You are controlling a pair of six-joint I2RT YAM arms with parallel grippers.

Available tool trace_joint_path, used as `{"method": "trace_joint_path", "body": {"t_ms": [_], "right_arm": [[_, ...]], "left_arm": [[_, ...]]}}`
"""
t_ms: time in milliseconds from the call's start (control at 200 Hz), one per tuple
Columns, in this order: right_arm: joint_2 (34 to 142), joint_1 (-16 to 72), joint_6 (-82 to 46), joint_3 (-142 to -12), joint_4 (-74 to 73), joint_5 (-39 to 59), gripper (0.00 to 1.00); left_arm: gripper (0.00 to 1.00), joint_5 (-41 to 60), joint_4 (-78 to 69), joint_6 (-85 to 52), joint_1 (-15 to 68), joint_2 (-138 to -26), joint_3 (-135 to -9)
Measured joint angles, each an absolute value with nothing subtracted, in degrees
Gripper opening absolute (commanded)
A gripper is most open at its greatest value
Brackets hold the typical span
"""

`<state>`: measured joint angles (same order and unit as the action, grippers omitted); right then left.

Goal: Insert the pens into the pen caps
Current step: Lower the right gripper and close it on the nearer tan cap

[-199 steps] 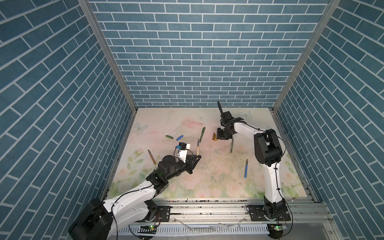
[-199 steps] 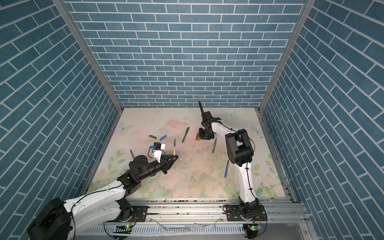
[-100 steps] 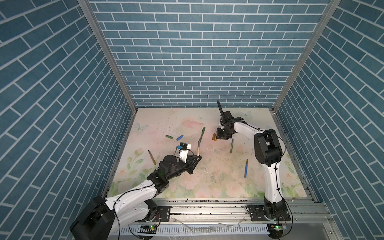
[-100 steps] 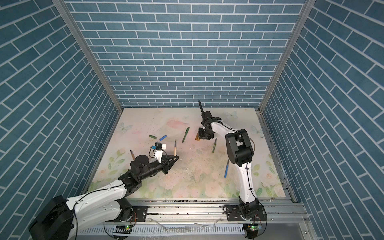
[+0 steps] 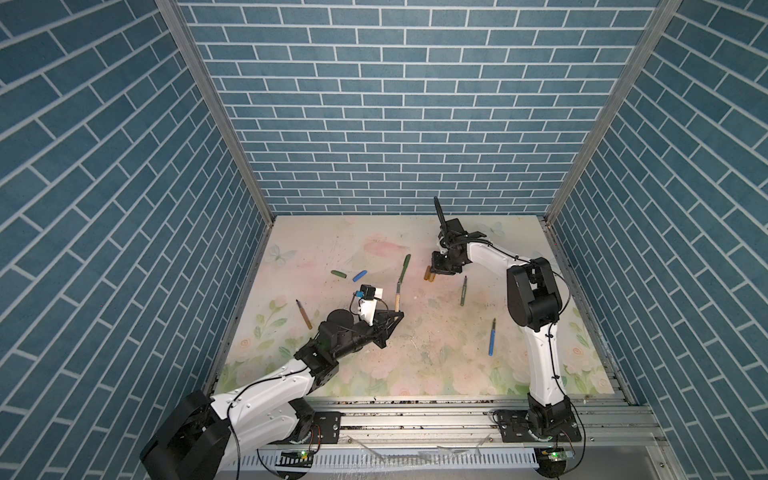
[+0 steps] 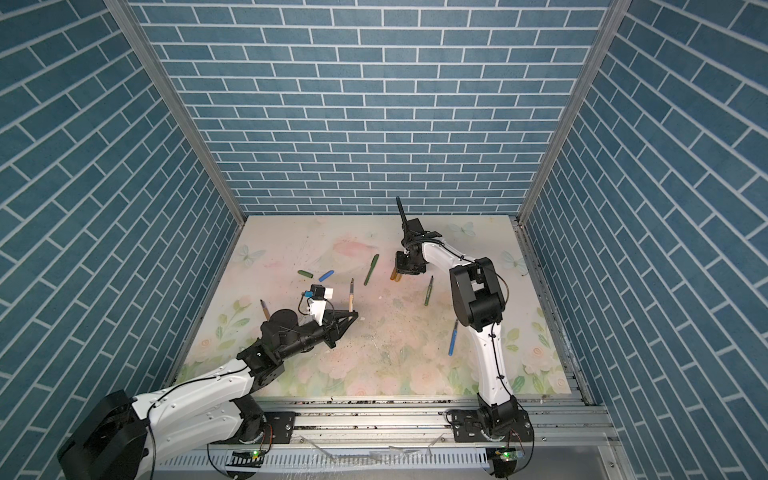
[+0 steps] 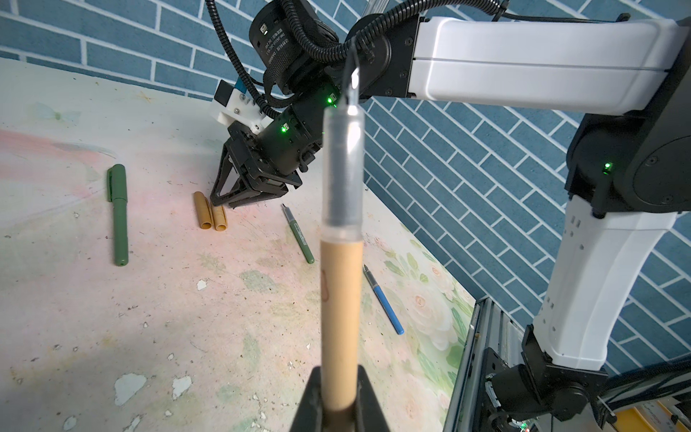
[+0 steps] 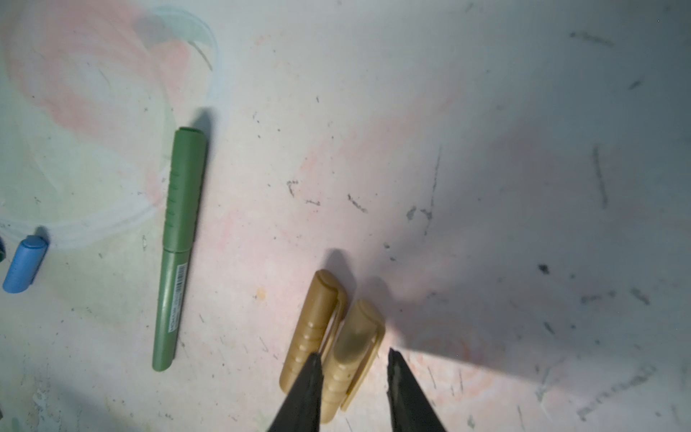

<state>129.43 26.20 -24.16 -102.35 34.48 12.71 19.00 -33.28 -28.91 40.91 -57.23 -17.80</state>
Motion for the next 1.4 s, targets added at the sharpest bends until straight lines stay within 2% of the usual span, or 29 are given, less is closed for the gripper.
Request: {"method": "trace_joint_path", "body": {"t_ms": [360,975,1040,1180,1400], "right_arm": [[130.06,26.2,-24.18,-101.82,34.0,11.44,0.26],[124.01,26.74,-22.11,-92.75,33.56,8.01,0.23],[123.85,26.85,-22.09,-92.64,33.87,7.99,0.24],[123.72,27.07,-21.91,-92.64,34.33,7.75,0.32],[122.76,27.11,-20.95,-92.88,35.73,8.64,0.3]], "left_arm": [[0.0,19.16,-33.28,-28.69,40.91,-57.23,-17.8],[0.0,19.35,-33.26,-28.73,40.91,-57.32,-17.96],[0.0,19.46,-33.26,-28.73,40.91,-57.58,-18.31],[0.0,19.66,-33.23,-28.75,40.91,-57.87,-18.72],[0.0,20.1,-32.58,-28.71,40.91,-57.87,-19.46]]}}
